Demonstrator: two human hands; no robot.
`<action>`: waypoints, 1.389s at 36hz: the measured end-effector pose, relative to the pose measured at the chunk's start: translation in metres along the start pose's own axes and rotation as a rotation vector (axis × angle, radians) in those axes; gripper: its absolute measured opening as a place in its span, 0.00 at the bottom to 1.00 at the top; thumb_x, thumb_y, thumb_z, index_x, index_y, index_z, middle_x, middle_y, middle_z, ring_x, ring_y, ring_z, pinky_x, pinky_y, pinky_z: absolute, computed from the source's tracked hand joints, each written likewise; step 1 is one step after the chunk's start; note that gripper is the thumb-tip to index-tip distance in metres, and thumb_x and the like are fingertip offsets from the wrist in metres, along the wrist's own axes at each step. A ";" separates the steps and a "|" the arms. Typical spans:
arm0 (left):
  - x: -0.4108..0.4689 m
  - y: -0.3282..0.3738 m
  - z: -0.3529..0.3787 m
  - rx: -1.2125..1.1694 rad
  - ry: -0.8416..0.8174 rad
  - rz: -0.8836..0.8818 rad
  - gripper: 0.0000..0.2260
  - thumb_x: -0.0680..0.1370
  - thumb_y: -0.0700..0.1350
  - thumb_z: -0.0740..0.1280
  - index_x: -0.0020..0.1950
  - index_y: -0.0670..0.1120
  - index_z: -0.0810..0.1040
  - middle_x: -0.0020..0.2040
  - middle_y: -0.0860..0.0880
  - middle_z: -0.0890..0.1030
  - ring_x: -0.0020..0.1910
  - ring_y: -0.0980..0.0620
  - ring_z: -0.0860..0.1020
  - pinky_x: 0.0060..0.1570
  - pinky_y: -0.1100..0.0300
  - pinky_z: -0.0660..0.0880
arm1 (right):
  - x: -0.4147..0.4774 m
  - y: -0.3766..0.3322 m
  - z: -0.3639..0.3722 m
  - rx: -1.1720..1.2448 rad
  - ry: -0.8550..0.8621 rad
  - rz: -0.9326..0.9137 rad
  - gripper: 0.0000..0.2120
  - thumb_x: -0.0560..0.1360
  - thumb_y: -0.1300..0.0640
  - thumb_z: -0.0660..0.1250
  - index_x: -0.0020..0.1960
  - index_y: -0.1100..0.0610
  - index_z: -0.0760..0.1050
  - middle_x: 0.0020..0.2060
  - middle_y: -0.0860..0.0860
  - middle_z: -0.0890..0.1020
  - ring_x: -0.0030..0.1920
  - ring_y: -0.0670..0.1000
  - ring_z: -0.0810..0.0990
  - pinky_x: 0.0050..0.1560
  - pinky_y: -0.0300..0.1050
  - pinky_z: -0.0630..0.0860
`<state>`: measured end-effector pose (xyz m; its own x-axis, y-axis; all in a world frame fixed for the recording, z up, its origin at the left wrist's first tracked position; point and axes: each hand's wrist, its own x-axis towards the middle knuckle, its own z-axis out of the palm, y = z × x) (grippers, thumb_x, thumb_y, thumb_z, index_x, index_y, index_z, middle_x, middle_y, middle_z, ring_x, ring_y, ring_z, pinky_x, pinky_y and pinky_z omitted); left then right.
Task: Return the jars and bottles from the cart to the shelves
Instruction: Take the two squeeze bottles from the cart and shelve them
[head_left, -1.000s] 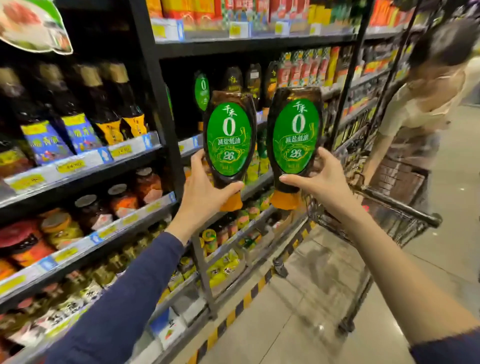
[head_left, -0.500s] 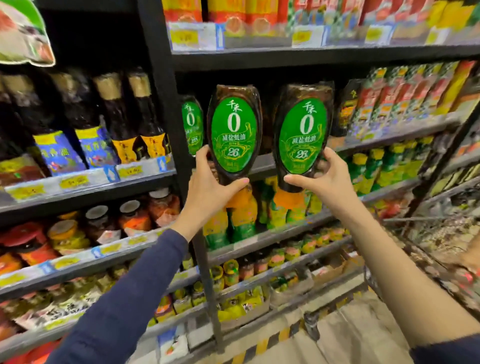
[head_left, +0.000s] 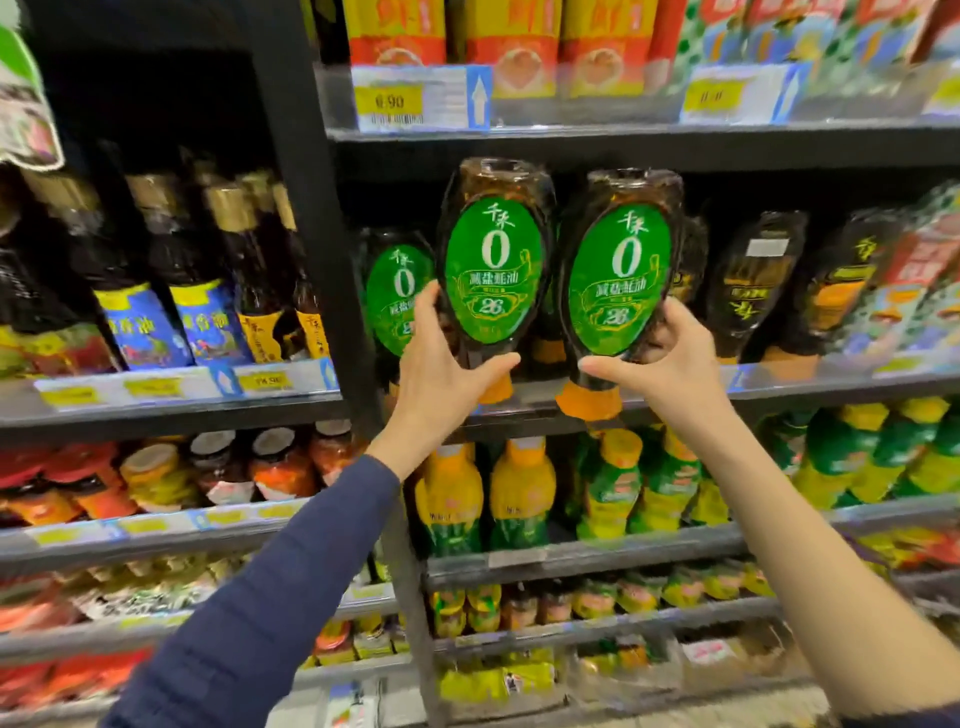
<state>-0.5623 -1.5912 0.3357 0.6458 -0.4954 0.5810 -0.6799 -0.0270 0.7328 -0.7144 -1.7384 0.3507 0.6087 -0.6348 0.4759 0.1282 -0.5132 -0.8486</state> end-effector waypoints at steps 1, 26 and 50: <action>0.003 0.000 0.003 0.010 0.013 0.005 0.44 0.66 0.48 0.77 0.73 0.42 0.54 0.69 0.44 0.71 0.67 0.49 0.72 0.66 0.49 0.70 | 0.005 0.002 -0.001 0.010 -0.011 -0.004 0.30 0.60 0.59 0.79 0.59 0.54 0.70 0.54 0.52 0.81 0.56 0.49 0.80 0.56 0.41 0.78; 0.025 -0.027 0.052 0.146 0.046 -0.205 0.40 0.66 0.45 0.78 0.68 0.38 0.57 0.64 0.42 0.74 0.64 0.46 0.73 0.63 0.55 0.70 | 0.049 0.046 -0.011 0.074 -0.102 -0.122 0.31 0.60 0.65 0.79 0.59 0.64 0.69 0.49 0.46 0.78 0.48 0.30 0.77 0.46 0.24 0.74; 0.030 -0.027 0.050 0.461 -0.019 -0.295 0.30 0.65 0.52 0.77 0.53 0.38 0.64 0.44 0.46 0.71 0.51 0.40 0.76 0.45 0.52 0.70 | 0.050 0.054 -0.001 0.067 -0.093 -0.099 0.31 0.61 0.65 0.79 0.59 0.63 0.69 0.49 0.48 0.78 0.48 0.30 0.77 0.45 0.25 0.74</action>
<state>-0.5420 -1.6487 0.3157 0.8285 -0.4250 0.3648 -0.5557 -0.5430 0.6295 -0.6784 -1.7985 0.3286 0.6598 -0.5252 0.5374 0.2413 -0.5292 -0.8134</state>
